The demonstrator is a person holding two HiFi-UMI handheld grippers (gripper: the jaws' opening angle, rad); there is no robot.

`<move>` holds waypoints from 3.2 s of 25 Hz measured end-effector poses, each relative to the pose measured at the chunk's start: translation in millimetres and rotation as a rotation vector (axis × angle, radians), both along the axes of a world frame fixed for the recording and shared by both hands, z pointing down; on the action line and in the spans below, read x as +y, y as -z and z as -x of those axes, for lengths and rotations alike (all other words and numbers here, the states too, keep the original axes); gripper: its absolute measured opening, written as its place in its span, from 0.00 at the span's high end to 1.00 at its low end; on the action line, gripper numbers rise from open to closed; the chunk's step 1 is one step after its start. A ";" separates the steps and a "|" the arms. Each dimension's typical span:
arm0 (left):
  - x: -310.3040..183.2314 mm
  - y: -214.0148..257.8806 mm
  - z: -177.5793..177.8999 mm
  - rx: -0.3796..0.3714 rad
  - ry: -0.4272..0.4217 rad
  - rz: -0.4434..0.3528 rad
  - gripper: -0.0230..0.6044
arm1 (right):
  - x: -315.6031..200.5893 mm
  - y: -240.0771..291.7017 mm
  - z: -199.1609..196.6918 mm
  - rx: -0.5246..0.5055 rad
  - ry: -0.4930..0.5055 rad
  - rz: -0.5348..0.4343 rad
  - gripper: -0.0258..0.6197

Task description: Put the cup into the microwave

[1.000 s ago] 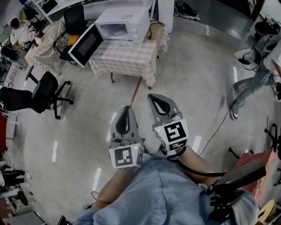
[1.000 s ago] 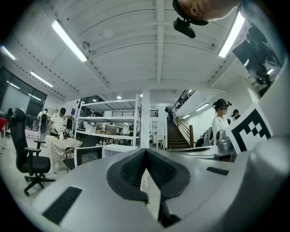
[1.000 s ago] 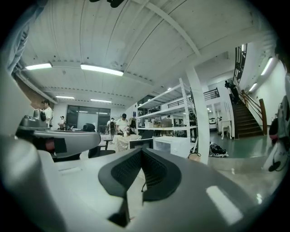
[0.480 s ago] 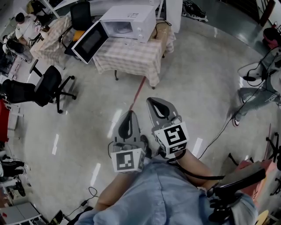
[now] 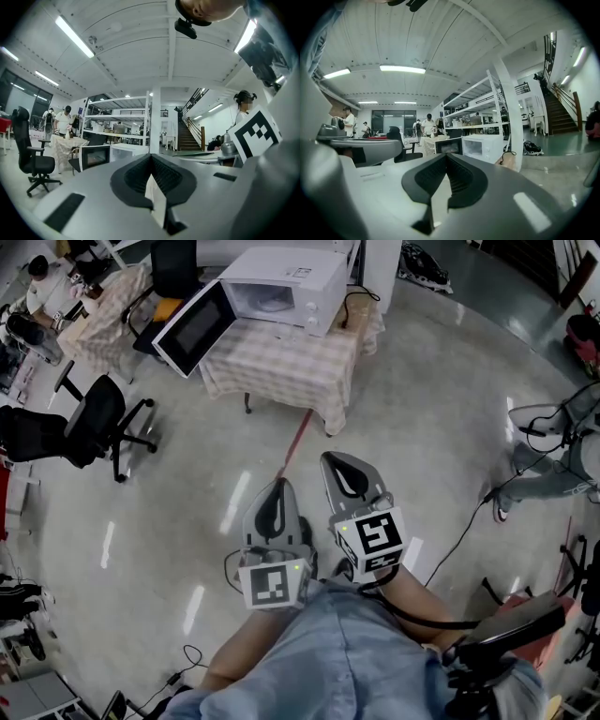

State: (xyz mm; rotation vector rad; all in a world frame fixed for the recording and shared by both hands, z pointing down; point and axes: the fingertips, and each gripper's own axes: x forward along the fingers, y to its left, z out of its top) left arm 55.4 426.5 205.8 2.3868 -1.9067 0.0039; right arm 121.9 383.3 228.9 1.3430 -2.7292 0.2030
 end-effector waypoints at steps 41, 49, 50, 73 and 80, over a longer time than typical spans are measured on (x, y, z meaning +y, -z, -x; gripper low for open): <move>-255.0 -7.5 120.6 0.047 -0.069 0.010 0.95 | -252.5 3.8 102.1 0.082 -0.119 -0.011 0.96; -330.2 -15.0 94.1 0.027 -0.105 0.052 0.95 | -326.8 -6.8 79.6 0.064 -0.148 0.021 0.96; -338.9 -16.9 91.5 0.022 -0.106 0.059 0.95 | -335.8 -8.1 76.8 0.062 -0.150 0.025 0.96; -465.3 -33.8 64.0 -0.003 -0.101 0.057 0.95 | -459.4 -42.1 55.5 0.064 -0.098 0.057 0.96; -478.3 -59.4 78.7 -0.023 -0.088 0.074 0.95 | -477.4 -64.6 69.4 0.088 -0.078 0.069 0.95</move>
